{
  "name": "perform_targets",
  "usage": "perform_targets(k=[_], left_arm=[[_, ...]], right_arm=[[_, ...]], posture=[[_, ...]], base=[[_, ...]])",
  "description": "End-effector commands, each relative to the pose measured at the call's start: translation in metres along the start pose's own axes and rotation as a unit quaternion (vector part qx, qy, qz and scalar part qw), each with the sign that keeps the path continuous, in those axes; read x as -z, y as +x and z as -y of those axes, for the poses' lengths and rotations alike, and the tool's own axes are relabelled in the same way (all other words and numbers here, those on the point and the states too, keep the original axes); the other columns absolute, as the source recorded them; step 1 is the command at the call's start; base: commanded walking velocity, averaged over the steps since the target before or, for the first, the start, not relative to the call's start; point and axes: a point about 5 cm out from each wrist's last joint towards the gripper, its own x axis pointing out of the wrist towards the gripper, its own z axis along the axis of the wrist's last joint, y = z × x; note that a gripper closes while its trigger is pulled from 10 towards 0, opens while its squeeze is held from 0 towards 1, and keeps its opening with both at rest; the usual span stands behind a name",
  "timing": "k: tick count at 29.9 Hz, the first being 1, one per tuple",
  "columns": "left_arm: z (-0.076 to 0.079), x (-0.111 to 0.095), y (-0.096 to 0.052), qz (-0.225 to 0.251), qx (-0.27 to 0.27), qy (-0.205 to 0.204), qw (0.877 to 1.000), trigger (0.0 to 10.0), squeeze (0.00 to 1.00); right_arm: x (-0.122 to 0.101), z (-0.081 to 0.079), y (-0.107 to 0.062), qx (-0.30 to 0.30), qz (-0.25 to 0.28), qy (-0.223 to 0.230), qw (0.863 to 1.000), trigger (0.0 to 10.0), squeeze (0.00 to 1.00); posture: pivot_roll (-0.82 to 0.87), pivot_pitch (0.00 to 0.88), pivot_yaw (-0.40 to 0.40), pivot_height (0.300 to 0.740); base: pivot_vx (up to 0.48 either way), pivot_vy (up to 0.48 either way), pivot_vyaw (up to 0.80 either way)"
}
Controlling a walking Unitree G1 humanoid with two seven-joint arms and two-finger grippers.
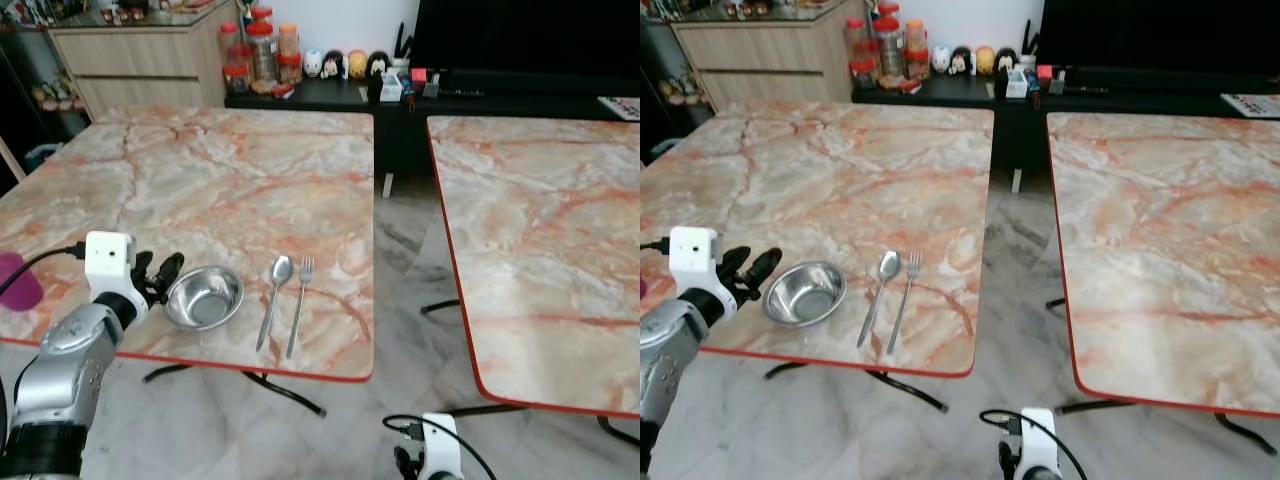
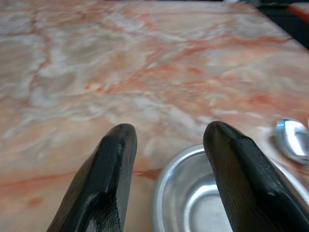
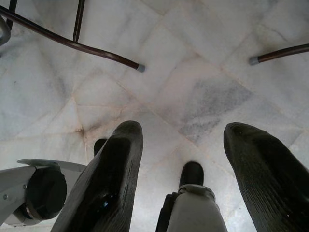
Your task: Setting the table
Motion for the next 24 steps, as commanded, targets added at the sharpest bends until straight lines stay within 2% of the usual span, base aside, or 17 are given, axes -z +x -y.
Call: perform_targets(k=[1,11,16,20,21,22,24], left_arm=[[0.0,-0.003,0.006,0.006,-0.016,0.009,1.0,10.0,1.0],[0.007,0.007,0.014,-0.019,0.017,0.006,1.0,10.0,1.0],[0.01,0.009,0.016,-0.028,0.036,0.026,0.999,10.0,1.0],[0.009,0.012,0.016,-0.038,0.041,0.022,0.998,10.0,1.0],[0.008,0.012,0.016,-0.041,0.041,0.023,0.998,10.0,0.92],[0.006,0.014,0.016,-0.049,0.045,0.025,0.997,10.0,0.0],[0.003,0.015,0.015,-0.052,0.044,0.026,0.997,10.0,0.0]], right_arm=[[-0.004,0.0,0.001,0.003,0.007,0.006,1.0,10.0,0.0],[0.0,0.003,0.0,0.007,0.003,0.007,1.0,10.0,0.0],[0.0,0.003,0.0,0.008,0.004,0.009,1.0,10.0,0.0],[0.0,0.003,0.0,0.01,0.006,0.012,1.0,10.0,0.0],[-0.001,0.003,0.0,0.01,0.006,0.013,1.0,10.0,0.0],[-0.001,0.004,0.0,0.011,0.006,0.014,1.0,10.0,0.0],[-0.001,0.004,-0.001,0.012,0.006,0.014,1.0,10.0,0.0]], posture=[[0.07,0.0,0.041,0.74],[0.06,0.0,0.046,0.74],[0.05,0.0,0.053,0.74],[0.05,0.0,0.057,0.74],[0.05,0.0,0.057,0.74],[0.04,0.0,0.057,0.74],[0.04,0.0,0.058,0.74]], base=[[0.0,0.0,0.0],[0.0,0.0,0.0],[0.0,0.0,0.0],[0.0,0.0,0.0],[0.0,0.0,0.0],[0.0,0.0,0.0],[0.0,0.0,0.0]])
